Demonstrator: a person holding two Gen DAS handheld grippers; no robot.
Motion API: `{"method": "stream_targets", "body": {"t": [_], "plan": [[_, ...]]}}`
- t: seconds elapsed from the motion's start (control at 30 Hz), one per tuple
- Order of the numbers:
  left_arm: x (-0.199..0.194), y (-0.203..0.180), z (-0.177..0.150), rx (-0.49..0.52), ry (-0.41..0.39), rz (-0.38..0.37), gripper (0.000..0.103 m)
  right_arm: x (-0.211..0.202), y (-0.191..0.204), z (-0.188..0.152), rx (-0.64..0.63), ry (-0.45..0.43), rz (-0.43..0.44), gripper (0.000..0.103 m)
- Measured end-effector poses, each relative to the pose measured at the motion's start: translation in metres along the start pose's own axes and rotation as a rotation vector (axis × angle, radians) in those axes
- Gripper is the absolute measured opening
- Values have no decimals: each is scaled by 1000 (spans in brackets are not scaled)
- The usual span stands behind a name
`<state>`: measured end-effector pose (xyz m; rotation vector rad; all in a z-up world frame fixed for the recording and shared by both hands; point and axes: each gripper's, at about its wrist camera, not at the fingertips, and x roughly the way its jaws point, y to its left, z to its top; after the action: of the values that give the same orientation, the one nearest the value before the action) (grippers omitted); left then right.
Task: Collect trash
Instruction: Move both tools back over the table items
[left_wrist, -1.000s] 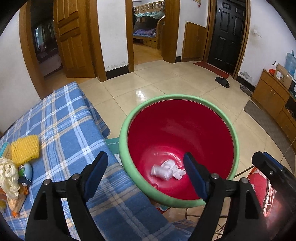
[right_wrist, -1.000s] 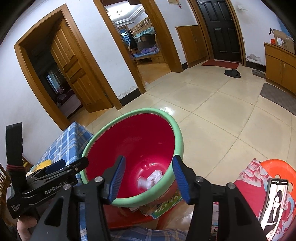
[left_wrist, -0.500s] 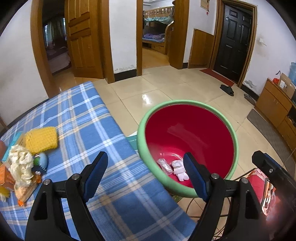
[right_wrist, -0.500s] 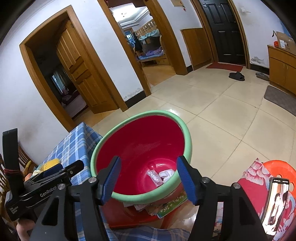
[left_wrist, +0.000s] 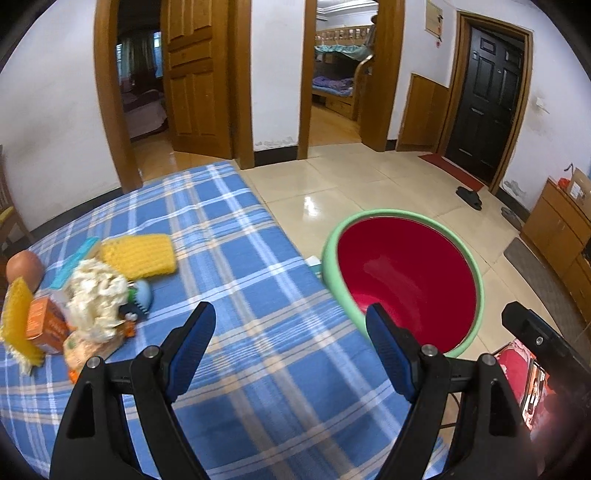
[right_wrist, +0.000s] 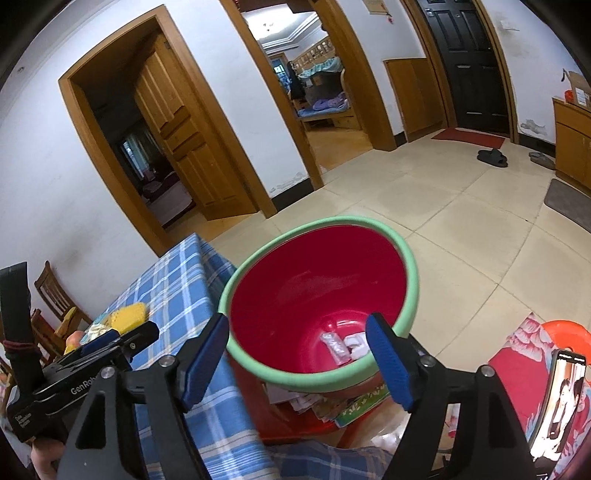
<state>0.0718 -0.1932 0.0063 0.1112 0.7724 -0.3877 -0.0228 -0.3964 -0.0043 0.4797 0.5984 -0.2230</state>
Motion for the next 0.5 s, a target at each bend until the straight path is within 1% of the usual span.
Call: {"method": "stream_targets", "body": {"t": [0.5], "plan": [[-32, 71, -16, -118, -31, 95, 83, 0, 44, -14, -65, 37, 78, 87]]}}
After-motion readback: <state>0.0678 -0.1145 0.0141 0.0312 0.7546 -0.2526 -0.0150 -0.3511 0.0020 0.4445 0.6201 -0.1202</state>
